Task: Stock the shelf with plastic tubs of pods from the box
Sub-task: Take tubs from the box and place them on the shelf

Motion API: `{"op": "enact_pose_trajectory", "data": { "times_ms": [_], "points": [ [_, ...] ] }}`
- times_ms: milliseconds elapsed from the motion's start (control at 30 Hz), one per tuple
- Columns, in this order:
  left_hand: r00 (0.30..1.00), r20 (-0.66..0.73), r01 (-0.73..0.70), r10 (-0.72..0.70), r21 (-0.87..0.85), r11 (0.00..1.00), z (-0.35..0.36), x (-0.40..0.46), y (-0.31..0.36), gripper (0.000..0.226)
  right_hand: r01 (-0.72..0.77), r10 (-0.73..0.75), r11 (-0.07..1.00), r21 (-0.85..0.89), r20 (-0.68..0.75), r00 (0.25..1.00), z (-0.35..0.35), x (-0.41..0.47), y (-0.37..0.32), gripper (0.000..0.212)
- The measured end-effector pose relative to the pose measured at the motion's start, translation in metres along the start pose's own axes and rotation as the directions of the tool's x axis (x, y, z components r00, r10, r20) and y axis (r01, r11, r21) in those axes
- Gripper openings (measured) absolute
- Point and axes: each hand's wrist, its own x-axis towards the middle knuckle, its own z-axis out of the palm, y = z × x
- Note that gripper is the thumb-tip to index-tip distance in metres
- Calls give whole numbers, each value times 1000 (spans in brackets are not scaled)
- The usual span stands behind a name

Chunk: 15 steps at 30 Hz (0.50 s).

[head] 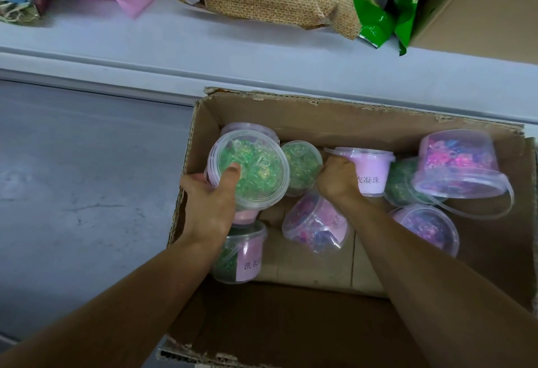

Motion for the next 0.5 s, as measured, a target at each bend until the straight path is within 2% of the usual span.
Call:
{"op": "enact_pose_trajectory", "data": {
  "times_ms": [133, 200, 233, 367, 433, 500],
  "points": [
    [1000, 7, 21, -21, 10, 1000, 1, -5, 1, 58, 4, 2, 995, 100, -58, 998, -1, -9, 7, 29],
    [1000, -15, 26, -26, 15, 1000, 2, -7, 3, 57, -15, 27, 973, 230, -51, 998, -7, -20, 9, 29],
    [1000, -17, 24, -24, 16, 1000, 2, -7, 4, 57, -24, 28, 957, 288, -12, 1000, -11, -25, 9, 31],
    [1000, 0, 23, -23, 6, 1000, 2, -9, 2, 56, -142, 53, 934, 329, 265, 963, -15, -50, 17, 31],
    [999, -1, 32, -32, 17, 999, 1, -13, -1, 60, -177, 92, 952, 251, 317, 944, -8, -61, 21, 52],
    [999, 2, 37, -37, 16, 999, 1, -16, -2, 61, -252, 200, 958, 136, 312, 929, 0, -63, 28, 76]
  ]
}}
